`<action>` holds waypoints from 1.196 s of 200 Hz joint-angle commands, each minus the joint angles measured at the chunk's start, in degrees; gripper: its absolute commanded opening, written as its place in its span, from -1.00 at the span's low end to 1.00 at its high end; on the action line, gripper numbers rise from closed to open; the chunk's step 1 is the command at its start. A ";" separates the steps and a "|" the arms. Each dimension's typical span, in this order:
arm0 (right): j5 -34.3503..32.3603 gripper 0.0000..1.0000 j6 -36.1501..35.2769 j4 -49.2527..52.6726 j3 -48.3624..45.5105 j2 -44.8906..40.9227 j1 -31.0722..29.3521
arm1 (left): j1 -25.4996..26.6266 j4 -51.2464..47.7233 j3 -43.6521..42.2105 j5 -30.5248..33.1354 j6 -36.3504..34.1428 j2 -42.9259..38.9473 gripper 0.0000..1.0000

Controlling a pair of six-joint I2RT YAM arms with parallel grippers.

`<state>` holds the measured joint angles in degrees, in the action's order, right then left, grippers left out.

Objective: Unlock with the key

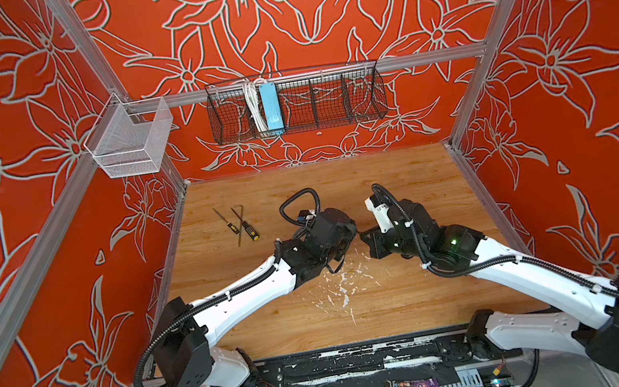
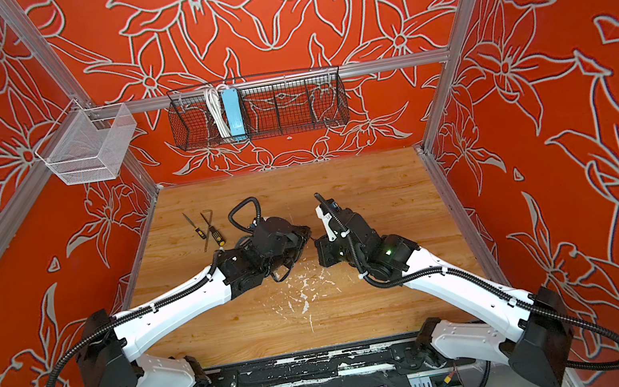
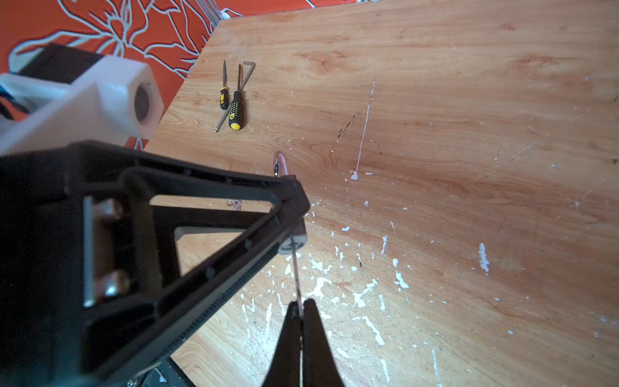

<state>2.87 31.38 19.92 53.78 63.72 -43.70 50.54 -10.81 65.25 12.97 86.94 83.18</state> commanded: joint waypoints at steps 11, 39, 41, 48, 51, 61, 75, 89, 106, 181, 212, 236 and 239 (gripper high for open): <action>3.22 -1.00 4.66 -7.21 2.37 0.88 0.12 | 2.25 -3.01 0.40 -2.02 -0.57 -1.49 -1.00; 3.88 -1.00 4.67 -13.45 -1.26 1.29 0.20 | 2.43 -1.23 0.02 -3.30 -1.14 -2.18 -1.00; 4.24 -1.00 4.82 -14.22 -1.65 1.31 0.22 | 2.45 -1.34 0.04 -3.30 -1.15 -2.15 -1.00; 5.63 -1.00 5.65 -17.11 -2.80 1.13 0.26 | 2.45 -1.72 0.21 -3.26 -1.24 -2.44 -1.00; 6.30 -1.00 5.97 -18.31 -3.38 1.00 0.20 | 2.50 -1.93 0.30 -3.22 -1.24 -2.46 -1.00; 7.85 -1.00 6.34 -20.73 -4.36 0.55 0.30 | 2.48 -2.51 0.23 -2.81 -1.44 -2.79 -1.00; 7.38 -1.00 5.32 -19.29 -3.90 -0.05 0.31 | 2.53 -3.93 0.05 -1.66 -1.65 -3.41 -1.00; 4.33 -1.00 2.20 -12.87 -1.44 -0.43 0.30 | 2.45 -5.07 0.40 -0.35 -4.18 -3.81 -1.00; -0.40 -1.00 -1.62 -7.87 -0.37 -0.89 0.31 | 2.46 -9.23 1.67 0.64 -4.70 -4.31 -1.00; 5.52 -1.00 1.06 -18.25 -1.74 3.23 0.20 | 3.11 -1.85 1.63 -7.54 -2.82 -4.00 -1.00; 3.09 -1.00 -1.57 -17.31 -1.21 2.71 0.13 | 3.46 -1.34 2.61 -8.34 -3.79 -4.03 -1.00; 3.66 -1.00 -2.20 -19.48 -2.51 1.04 0.17 | 3.44 -1.67 1.94 -6.72 -3.69 -4.10 -1.00; 4.08 -1.00 -2.20 -20.24 -2.83 0.89 0.15 | 3.42 -1.70 1.86 -6.54 -3.63 -4.00 -1.00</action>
<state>7.66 30.44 9.56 51.00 65.41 -43.70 51.09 -16.03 65.47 14.48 83.74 79.37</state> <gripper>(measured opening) 0.044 0.318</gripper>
